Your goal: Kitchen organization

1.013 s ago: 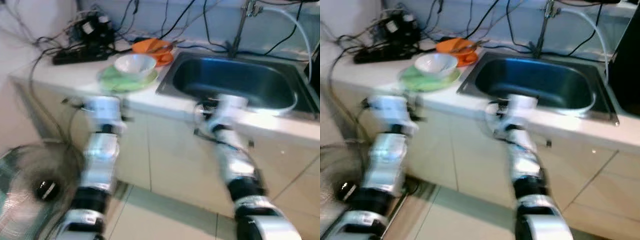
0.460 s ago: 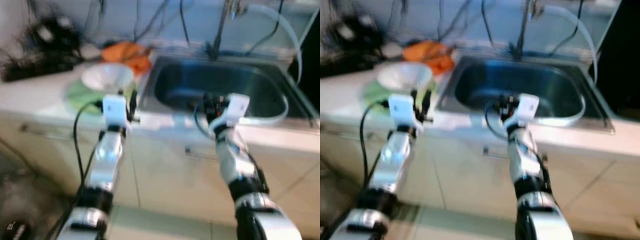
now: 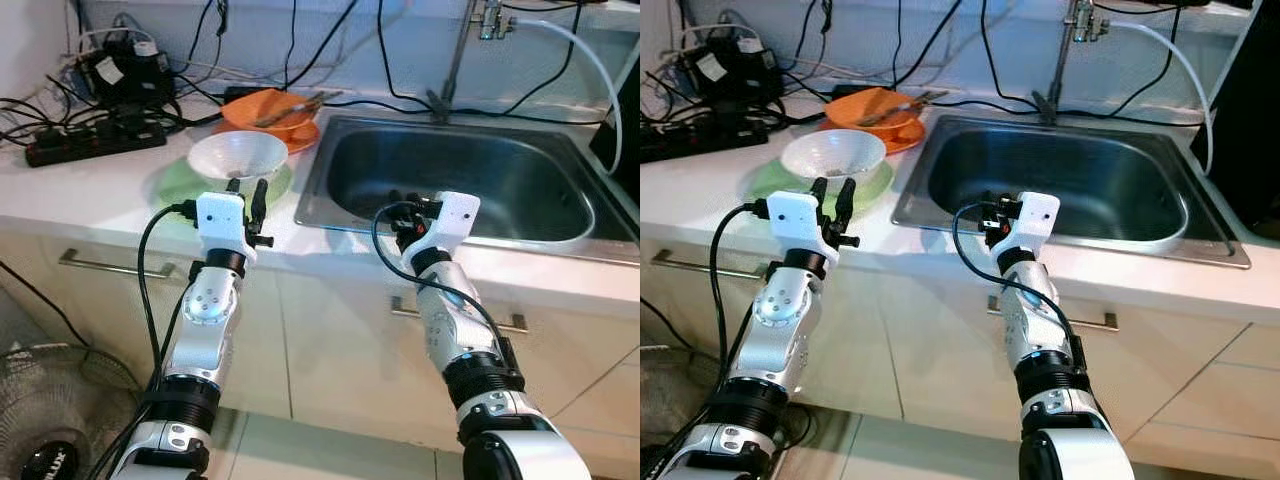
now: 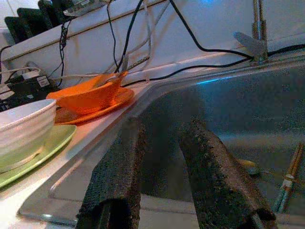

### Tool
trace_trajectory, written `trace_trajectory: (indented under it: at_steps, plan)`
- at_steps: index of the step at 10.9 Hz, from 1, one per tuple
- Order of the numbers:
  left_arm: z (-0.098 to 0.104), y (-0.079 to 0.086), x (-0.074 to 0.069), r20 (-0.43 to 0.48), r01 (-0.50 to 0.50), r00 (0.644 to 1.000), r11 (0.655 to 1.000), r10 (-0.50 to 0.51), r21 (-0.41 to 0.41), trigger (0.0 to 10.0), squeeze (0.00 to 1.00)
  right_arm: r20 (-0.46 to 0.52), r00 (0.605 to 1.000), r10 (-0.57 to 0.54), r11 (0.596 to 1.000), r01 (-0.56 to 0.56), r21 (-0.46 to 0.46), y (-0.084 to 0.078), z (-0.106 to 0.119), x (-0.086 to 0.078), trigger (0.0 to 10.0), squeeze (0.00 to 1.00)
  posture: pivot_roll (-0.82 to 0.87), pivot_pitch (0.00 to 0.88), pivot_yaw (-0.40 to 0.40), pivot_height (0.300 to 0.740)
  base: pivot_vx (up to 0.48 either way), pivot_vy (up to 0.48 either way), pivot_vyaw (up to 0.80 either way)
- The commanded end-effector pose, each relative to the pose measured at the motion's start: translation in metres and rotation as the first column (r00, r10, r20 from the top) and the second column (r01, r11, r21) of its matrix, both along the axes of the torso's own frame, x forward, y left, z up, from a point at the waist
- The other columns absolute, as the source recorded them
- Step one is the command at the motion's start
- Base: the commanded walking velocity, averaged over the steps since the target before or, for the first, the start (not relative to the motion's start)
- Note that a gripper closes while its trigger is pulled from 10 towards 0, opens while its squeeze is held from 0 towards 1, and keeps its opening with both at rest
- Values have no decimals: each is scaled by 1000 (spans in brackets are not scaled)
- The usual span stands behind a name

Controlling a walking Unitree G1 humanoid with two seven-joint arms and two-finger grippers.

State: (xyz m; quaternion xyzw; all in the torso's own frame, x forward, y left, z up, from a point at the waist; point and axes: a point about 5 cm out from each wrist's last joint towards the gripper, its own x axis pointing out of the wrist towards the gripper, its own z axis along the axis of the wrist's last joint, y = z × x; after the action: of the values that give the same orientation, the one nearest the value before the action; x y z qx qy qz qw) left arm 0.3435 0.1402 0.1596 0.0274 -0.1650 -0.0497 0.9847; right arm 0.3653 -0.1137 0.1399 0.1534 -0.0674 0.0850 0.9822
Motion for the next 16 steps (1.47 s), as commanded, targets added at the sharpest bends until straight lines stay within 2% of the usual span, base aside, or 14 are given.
trace_trajectory:
  at_steps: [1, 9, 16]
  plan:
    - [3, -2, -1, 13, 14, 1000, 1000, -14, 9, 10000, 0, 16, 1000, 0, 1000, 0, -3, 0, 4, 1, 10000, 0, 137, 0, 17, 740, 0, 0, 0]
    - [4, -2, -1, 17, 13, 1000, 1000, -14, 27, 10000, 0, 8, 1000, 7, 1000, -7, -23, 3, 2, 1, 10000, 0, 138, 0, 20, 740, 0, 0, 0]
    - [8, -2, -2, 42, 6, 999, 999, -8, 34, 10000, 0, 9, 1000, 3, 1000, -3, -28, 2, 3, 2, 10000, 0, 140, 0, 17, 740, 327, 0, 0]
